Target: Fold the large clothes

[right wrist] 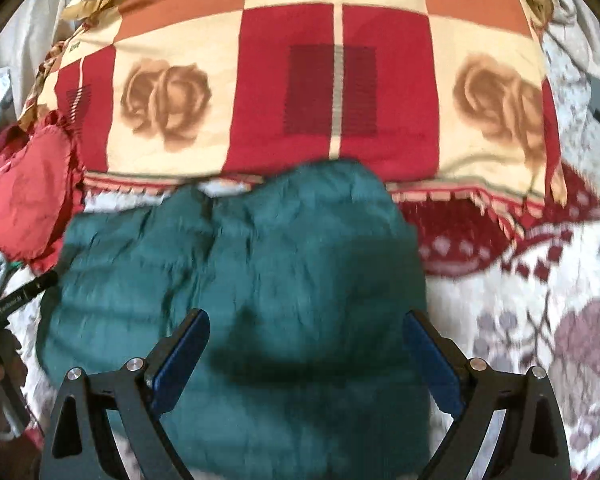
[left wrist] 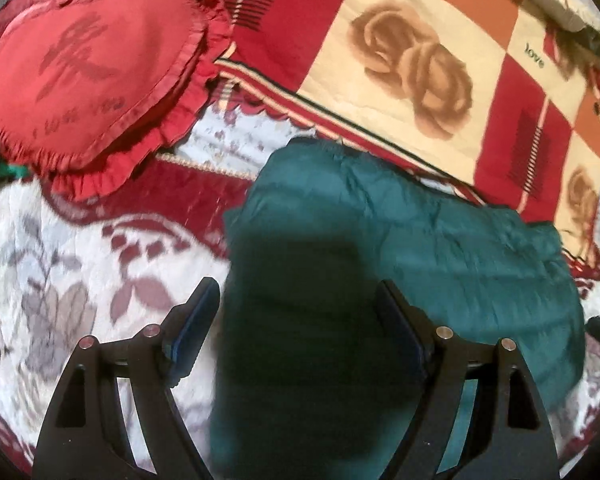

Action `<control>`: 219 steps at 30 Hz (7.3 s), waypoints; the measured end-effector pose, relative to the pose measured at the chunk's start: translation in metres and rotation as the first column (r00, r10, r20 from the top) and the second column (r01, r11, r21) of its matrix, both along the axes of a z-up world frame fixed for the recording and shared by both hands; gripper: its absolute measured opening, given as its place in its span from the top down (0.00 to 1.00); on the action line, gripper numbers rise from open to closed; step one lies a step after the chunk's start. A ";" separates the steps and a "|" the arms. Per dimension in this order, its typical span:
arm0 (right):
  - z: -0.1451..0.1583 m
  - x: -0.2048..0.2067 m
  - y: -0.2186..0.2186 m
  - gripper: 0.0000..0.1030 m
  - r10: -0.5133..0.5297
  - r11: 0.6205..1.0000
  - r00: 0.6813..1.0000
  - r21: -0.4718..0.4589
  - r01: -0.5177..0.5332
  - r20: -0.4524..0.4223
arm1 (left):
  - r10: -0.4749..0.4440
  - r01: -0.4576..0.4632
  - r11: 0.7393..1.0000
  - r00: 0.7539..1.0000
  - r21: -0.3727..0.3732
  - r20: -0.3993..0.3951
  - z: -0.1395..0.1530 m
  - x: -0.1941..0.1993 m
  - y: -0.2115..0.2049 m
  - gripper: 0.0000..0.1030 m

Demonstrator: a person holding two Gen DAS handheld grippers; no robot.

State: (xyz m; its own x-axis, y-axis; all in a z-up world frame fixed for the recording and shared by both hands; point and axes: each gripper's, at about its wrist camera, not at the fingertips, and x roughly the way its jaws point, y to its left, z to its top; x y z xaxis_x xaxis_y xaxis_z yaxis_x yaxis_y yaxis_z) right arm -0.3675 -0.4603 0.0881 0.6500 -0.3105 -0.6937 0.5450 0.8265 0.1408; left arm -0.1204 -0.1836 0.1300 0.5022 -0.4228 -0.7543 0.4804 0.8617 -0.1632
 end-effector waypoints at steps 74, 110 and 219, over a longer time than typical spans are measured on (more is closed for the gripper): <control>-0.057 -0.028 -0.032 0.00 0.013 0.979 0.999 0.201 -0.023 0.053 | -0.065 0.014 0.972 0.975 -0.235 -0.214 -0.049 -0.029 0.064 0.22; -0.053 -0.131 0.029 0.67 0.057 0.947 0.993 0.310 -0.087 0.105 | -0.244 0.208 0.963 0.944 -0.172 -0.223 -0.020 -0.110 0.109 0.68; 0.008 -0.122 0.213 0.13 0.009 0.994 0.991 -0.114 0.007 0.134 | -0.117 0.112 0.993 0.968 0.034 0.224 0.060 -0.260 0.043 0.46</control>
